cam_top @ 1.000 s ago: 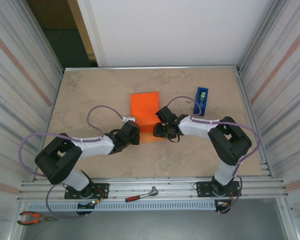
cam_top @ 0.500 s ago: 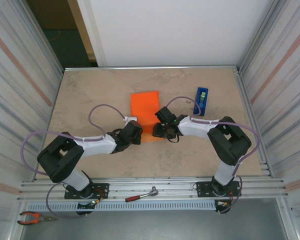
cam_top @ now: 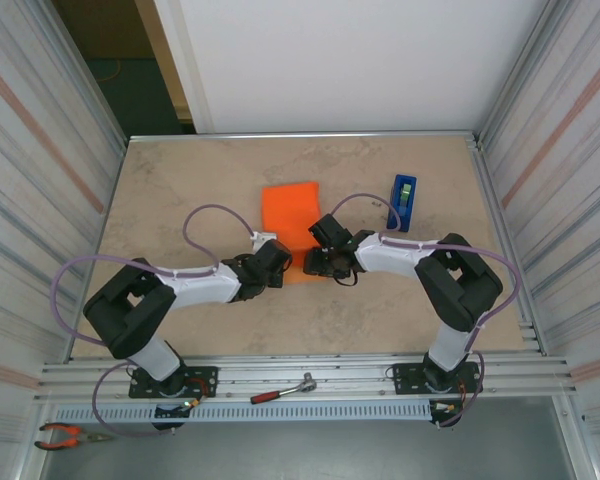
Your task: Wrap the gift box in paper
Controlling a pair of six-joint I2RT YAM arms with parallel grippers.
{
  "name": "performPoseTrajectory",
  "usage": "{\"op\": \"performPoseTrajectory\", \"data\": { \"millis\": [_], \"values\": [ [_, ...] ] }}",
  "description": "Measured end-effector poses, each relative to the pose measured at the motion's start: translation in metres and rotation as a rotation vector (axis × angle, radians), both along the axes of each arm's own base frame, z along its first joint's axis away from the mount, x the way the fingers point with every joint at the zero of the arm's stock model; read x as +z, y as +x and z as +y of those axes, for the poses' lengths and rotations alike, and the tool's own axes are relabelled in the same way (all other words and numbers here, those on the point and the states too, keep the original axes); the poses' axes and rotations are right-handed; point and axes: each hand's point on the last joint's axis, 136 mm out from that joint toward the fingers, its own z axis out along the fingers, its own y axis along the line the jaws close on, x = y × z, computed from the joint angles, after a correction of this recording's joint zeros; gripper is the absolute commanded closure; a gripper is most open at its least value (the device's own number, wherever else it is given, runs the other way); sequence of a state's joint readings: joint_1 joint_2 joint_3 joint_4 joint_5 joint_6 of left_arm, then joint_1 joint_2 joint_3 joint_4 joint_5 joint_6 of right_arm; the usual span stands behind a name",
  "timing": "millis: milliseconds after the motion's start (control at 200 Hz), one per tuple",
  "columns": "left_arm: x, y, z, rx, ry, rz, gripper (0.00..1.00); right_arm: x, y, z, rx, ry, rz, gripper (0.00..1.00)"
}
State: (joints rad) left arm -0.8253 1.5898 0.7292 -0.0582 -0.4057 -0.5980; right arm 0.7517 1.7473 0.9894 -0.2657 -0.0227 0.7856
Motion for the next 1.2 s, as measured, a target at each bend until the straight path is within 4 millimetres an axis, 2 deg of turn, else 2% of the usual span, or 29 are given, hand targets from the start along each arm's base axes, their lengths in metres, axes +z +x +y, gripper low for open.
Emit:
{"op": "performPoseTrajectory", "data": {
  "millis": [140, 291, 461, 596, 797, 1052, 1198],
  "values": [
    [-0.001, 0.0, 0.001, 0.003, 0.008, -0.002, 0.93, 0.014, 0.004, -0.003, -0.022, 0.023, -0.017, 0.28],
    [-0.004, 0.0, 0.002, 0.002, 0.016, 0.004, 0.93, 0.022, 0.011, -0.007, -0.037, 0.023, -0.023, 0.3],
    [-0.005, 0.0, 0.002, 0.002, 0.018, 0.005, 0.93, 0.03, 0.024, 0.001, -0.024, 0.017, -0.038, 0.44],
    [-0.005, 0.0, 0.002, 0.002, 0.017, 0.006, 0.9, 0.019, 0.028, 0.004, -0.027, -0.012, -0.023, 0.48],
    [-0.004, 0.001, 0.001, 0.001, 0.016, 0.005, 0.88, 0.001, 0.024, 0.002, -0.03, -0.079, 0.0, 0.59],
    [-0.001, 0.003, -0.001, -0.004, 0.014, -0.001, 0.85, -0.002, 0.024, -0.005, -0.063, -0.115, -0.003, 0.78],
    [-0.001, 0.003, -0.002, -0.005, 0.013, -0.002, 0.85, -0.003, 0.023, -0.006, -0.07, -0.12, -0.003, 1.0]
  ]
}}
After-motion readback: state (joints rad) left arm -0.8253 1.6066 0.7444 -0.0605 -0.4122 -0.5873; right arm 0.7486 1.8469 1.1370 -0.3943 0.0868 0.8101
